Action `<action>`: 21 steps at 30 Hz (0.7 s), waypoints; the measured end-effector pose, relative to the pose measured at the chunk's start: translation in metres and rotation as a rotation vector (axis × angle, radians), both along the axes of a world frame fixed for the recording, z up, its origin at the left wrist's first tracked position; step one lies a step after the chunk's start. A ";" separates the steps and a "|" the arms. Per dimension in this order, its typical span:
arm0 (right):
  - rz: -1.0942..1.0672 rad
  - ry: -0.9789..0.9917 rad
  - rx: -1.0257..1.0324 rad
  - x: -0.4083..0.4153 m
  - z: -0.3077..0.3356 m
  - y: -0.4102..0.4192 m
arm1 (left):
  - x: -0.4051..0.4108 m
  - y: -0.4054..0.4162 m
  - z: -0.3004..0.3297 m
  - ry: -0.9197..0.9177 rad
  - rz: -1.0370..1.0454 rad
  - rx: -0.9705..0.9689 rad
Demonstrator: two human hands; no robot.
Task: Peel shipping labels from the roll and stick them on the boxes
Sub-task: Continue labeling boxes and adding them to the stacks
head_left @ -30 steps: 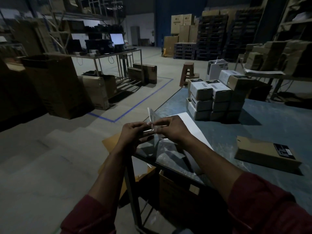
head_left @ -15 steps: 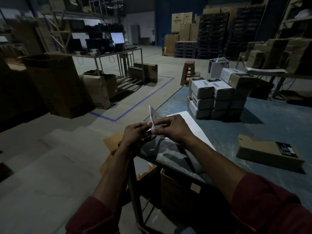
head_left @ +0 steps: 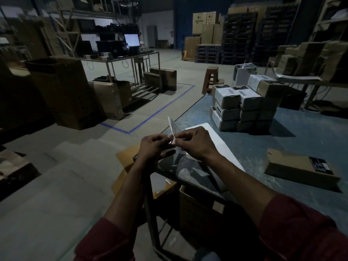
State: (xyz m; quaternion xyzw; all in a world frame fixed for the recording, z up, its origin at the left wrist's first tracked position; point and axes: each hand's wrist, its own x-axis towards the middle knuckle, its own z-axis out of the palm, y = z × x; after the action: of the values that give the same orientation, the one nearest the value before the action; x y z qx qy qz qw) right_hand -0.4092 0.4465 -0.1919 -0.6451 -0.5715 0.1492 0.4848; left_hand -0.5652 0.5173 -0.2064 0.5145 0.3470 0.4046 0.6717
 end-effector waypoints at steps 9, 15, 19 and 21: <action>-0.141 0.082 -0.065 0.015 0.003 -0.004 | 0.000 0.005 -0.007 0.137 0.053 0.075; -0.171 0.541 -0.106 0.036 0.022 -0.013 | -0.004 0.015 -0.017 0.226 0.198 0.054; -0.223 0.647 -0.070 0.052 0.036 -0.019 | -0.006 0.022 -0.023 0.296 0.239 0.021; -0.263 0.678 -0.057 0.060 0.041 -0.021 | -0.007 0.021 -0.023 0.391 0.257 0.041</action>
State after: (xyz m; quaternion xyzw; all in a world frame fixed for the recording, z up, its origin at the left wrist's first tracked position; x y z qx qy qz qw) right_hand -0.3492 0.4254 -0.1511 -0.6403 -0.2861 0.3065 0.6436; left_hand -0.5724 0.5381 -0.2296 0.5484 0.5249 0.3862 0.5240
